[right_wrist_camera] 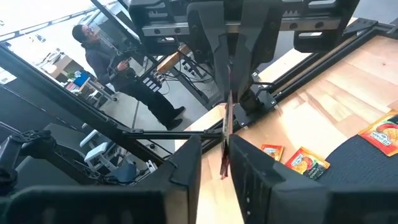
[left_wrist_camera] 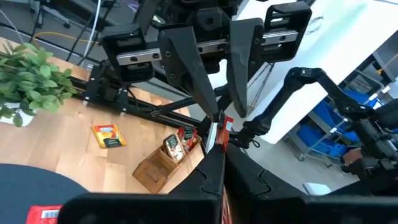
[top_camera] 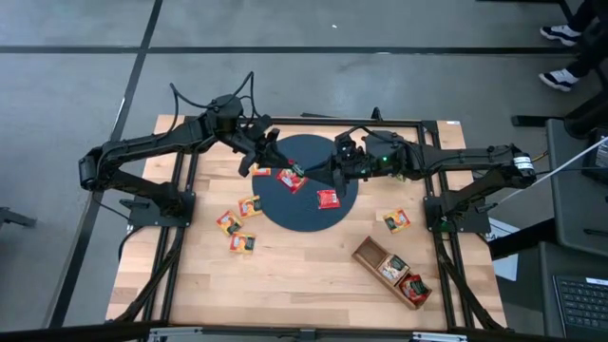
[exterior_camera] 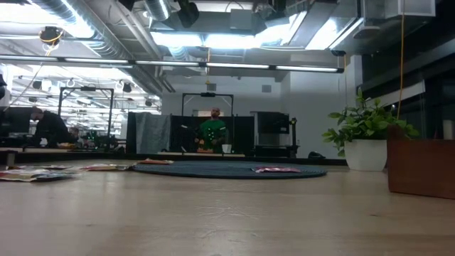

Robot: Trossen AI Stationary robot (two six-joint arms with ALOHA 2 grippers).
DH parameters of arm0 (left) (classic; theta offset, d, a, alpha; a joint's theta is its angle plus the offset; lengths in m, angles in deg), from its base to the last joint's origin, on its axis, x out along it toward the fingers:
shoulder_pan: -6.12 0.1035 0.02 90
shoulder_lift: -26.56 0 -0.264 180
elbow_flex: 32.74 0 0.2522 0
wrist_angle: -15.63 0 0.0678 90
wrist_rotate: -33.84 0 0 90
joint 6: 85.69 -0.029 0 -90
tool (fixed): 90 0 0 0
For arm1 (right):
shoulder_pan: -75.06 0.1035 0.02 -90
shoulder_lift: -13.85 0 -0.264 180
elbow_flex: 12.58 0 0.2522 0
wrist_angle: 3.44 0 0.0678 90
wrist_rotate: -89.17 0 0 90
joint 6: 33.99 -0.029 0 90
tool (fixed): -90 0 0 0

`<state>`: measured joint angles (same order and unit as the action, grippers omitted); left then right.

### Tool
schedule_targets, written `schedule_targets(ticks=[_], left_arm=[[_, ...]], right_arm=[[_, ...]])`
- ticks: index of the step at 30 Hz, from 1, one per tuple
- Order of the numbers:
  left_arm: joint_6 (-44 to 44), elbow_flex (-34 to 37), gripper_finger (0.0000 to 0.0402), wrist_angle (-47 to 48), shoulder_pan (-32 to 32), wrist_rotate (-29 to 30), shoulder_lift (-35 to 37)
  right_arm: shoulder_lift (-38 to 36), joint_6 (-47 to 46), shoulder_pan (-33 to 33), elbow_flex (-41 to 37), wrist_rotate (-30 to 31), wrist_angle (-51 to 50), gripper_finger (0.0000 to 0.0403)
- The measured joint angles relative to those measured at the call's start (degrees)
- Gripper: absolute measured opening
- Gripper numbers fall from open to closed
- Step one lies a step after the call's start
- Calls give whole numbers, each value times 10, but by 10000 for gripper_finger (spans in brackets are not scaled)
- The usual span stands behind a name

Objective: Pick & Place Tea
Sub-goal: Put the red tea bag into the right section of the wooden organizer

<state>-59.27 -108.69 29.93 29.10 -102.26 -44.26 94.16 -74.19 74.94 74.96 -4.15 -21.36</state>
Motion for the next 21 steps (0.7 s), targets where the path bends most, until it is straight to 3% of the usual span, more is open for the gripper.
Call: schedule_targets(ticks=[9, 21], left_arm=[[0, 0, 2, -17, 0, 10, 0], [14, 0, 2, -37, 0, -9, 0]], right_arm=[[0, 2, 0, 0, 2, 0, 105], [0, 15, -2, 0, 11, 0, 63]])
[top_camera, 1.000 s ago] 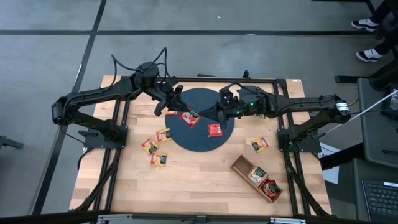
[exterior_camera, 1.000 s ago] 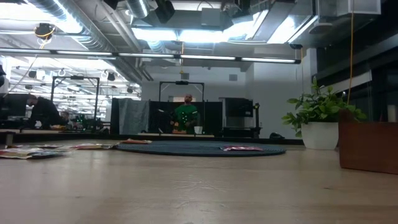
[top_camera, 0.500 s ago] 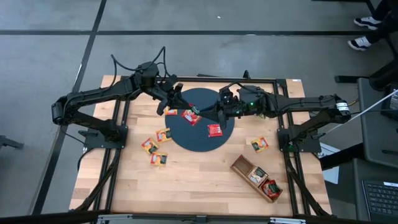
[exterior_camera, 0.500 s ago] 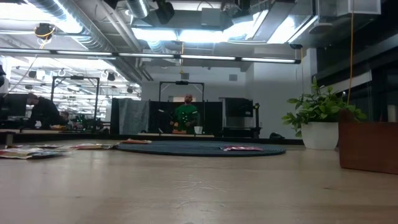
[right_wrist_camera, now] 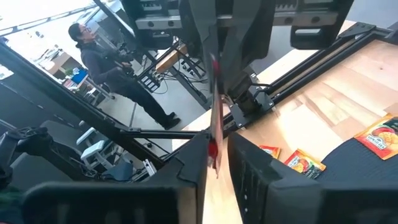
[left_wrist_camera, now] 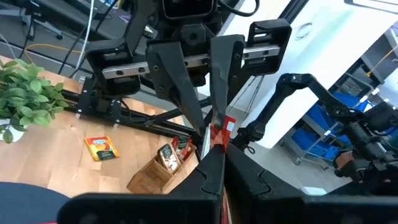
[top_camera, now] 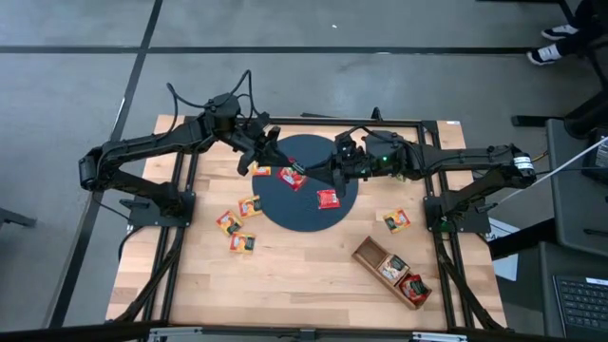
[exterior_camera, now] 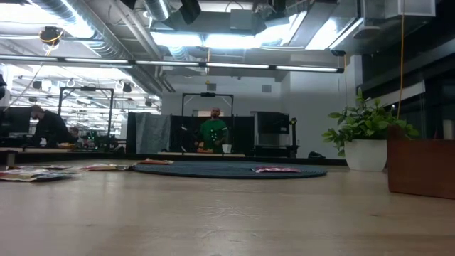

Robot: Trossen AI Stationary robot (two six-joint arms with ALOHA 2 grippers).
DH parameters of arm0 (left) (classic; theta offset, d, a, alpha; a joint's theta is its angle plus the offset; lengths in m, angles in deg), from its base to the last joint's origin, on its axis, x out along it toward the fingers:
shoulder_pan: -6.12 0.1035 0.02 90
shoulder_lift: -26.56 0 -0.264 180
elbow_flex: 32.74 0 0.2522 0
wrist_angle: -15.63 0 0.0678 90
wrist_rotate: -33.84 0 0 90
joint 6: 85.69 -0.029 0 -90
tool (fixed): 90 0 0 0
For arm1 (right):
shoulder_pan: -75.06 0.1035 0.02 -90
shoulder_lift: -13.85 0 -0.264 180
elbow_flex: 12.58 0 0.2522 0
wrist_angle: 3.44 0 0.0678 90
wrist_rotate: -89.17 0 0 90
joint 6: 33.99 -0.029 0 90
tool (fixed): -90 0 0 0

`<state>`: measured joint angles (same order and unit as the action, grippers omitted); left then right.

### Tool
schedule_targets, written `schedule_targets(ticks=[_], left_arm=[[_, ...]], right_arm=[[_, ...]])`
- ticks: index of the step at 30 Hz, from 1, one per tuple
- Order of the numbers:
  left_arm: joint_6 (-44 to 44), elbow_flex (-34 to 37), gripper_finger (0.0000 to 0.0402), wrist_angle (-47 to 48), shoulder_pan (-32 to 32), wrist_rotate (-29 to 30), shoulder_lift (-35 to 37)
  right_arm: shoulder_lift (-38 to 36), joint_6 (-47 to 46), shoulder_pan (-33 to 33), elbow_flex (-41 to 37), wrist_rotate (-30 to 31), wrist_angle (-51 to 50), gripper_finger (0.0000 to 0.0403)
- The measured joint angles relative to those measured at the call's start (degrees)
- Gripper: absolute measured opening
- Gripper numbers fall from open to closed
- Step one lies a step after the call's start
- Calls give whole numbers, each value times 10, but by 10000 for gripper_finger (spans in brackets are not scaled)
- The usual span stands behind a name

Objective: Pick & Place Tea
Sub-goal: Put the red tea bag into the right section of the wooden organizer

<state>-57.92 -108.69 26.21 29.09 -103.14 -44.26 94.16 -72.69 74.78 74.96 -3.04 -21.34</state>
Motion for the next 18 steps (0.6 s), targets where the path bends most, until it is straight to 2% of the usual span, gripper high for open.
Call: schedule_targets(ticks=[8, 14, 18], left_arm=[[0, 0, 3, 0, 0, 8, 0], [2, 0, 12, 2, 0, 3, 0], [1, 0, 41, 1, 0, -44, 0]], right_arm=[[0, 6, 0, 0, -1, 0, 10], [0, -1, -1, 0, -19, -14, 5], [-2, -36, 1, 0, -62, -24, 4]])
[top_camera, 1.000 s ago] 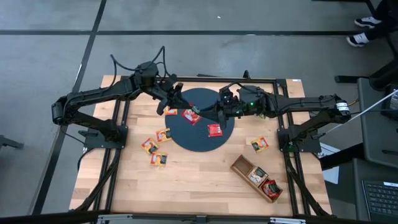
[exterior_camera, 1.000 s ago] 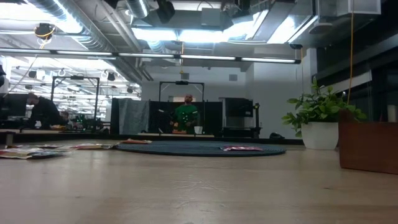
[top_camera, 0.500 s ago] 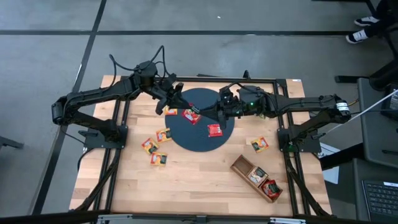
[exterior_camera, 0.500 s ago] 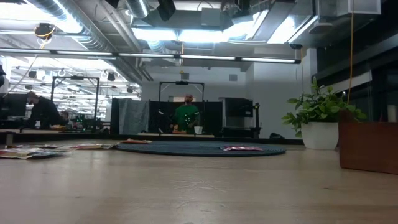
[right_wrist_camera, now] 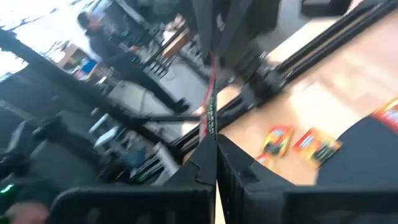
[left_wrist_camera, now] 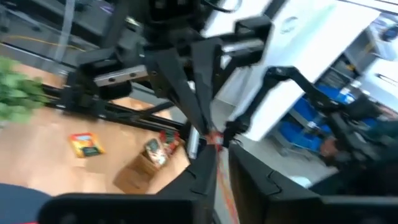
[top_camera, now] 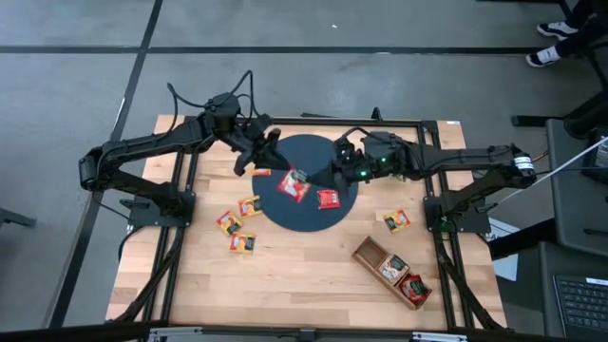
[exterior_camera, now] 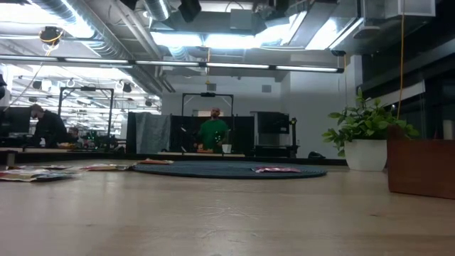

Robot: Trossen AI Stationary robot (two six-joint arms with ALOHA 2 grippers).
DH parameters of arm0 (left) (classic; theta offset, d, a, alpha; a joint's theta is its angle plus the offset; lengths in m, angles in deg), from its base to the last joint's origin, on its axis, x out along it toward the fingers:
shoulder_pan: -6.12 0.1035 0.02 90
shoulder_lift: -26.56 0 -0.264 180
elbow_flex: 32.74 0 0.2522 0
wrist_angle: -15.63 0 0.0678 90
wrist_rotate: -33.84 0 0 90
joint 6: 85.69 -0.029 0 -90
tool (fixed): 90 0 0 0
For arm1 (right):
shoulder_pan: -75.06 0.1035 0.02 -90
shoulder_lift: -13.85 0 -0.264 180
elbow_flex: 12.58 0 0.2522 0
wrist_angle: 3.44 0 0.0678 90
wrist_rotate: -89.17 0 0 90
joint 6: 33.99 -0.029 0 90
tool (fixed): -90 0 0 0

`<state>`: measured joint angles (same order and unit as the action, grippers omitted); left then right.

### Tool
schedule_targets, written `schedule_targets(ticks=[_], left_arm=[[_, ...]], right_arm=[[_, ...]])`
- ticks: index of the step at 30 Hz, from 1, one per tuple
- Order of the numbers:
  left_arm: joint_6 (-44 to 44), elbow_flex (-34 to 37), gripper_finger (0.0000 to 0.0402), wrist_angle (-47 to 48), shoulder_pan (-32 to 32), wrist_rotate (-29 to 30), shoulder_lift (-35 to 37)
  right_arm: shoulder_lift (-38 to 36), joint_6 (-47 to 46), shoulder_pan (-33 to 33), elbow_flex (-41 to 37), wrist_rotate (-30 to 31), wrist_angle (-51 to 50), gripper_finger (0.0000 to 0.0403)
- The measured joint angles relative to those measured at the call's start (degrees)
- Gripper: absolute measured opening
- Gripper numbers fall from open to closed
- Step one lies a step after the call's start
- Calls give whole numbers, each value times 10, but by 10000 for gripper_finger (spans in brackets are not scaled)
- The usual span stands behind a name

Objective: Pick & Place Tea
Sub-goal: Put the red tea bag into the right section of the wooden organizer

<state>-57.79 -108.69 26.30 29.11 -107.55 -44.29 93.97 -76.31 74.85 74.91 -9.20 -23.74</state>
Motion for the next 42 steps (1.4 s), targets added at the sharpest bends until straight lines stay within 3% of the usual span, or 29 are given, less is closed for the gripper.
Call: schedule_targets(ticks=[3, 8, 13, 20, 35, 42], left_arm=[[0, 0, 71, 0, 0, -30, 0], [3, 0, 108, 6, 0, -58, 0], [-16, 0, 117, 38, 0, -60, 0], [-60, 0, 118, 72, 0, -37, 0], [-51, 0, 118, 72, 0, -21, 0], [-47, 0, 118, 72, 0, -20, 0]], right_arm=[[-4, -36, 2, 3, -36, -31, 3], [-5, -90, 14, 52, -113, -194, 2], [-5, -133, 51, 89, -175, -372, 2], [-5, -248, 157, 89, -203, -512, 2], [-5, -546, 352, 87, -93, -597, 1], [-2, -679, 422, 87, 21, -636, 0]])
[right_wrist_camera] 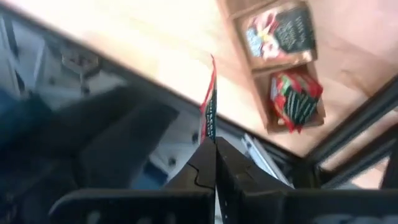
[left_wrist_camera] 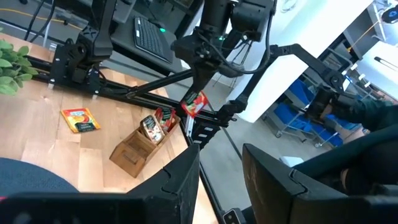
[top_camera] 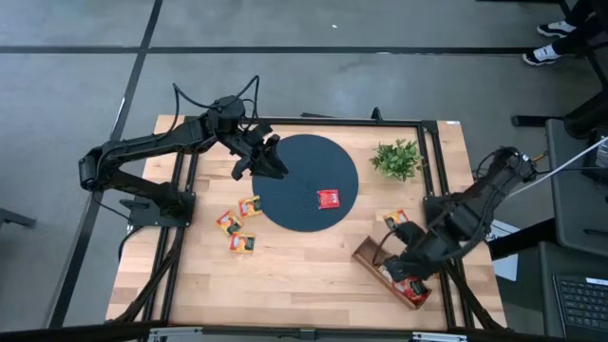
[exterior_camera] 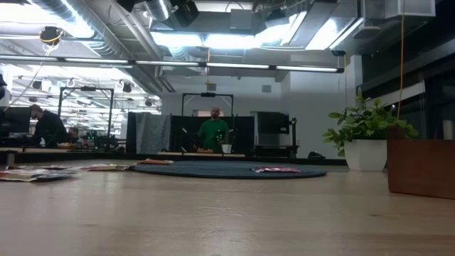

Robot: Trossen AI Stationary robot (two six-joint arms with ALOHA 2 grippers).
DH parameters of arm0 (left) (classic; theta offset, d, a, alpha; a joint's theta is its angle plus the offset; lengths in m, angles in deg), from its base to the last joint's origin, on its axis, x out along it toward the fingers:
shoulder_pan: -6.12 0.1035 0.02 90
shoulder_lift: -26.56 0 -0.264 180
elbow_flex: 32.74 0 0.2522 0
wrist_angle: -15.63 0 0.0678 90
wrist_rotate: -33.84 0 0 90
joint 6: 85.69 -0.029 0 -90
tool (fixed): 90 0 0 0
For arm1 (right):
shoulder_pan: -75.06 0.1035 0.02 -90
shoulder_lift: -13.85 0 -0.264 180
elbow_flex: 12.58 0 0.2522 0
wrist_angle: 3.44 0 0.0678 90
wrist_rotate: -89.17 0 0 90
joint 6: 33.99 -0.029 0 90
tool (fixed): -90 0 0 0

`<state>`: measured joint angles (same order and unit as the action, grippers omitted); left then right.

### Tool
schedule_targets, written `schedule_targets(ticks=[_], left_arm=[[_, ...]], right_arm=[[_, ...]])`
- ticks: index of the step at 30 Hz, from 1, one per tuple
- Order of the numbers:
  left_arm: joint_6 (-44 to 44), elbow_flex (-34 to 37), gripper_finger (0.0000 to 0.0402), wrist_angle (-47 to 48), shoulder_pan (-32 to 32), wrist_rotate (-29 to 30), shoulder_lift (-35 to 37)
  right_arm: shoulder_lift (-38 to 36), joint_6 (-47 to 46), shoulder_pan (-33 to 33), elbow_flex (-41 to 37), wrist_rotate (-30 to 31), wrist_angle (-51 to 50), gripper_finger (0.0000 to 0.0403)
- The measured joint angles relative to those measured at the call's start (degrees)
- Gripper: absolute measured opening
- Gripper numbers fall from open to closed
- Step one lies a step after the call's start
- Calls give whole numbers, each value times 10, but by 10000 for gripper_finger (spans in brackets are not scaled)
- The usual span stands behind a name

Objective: Pick & Place Tea
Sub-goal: Put the red tea bag into the right section of the wooden organizer

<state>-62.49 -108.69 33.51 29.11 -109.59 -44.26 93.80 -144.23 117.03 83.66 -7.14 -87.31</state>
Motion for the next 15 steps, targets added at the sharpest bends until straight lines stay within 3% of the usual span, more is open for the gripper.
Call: schedule_targets(ticks=[15], left_arm=[[0, 0, 118, 0, 0, 0, 0]], right_arm=[[80, -159, 110, 0, 22, -46, 1]])
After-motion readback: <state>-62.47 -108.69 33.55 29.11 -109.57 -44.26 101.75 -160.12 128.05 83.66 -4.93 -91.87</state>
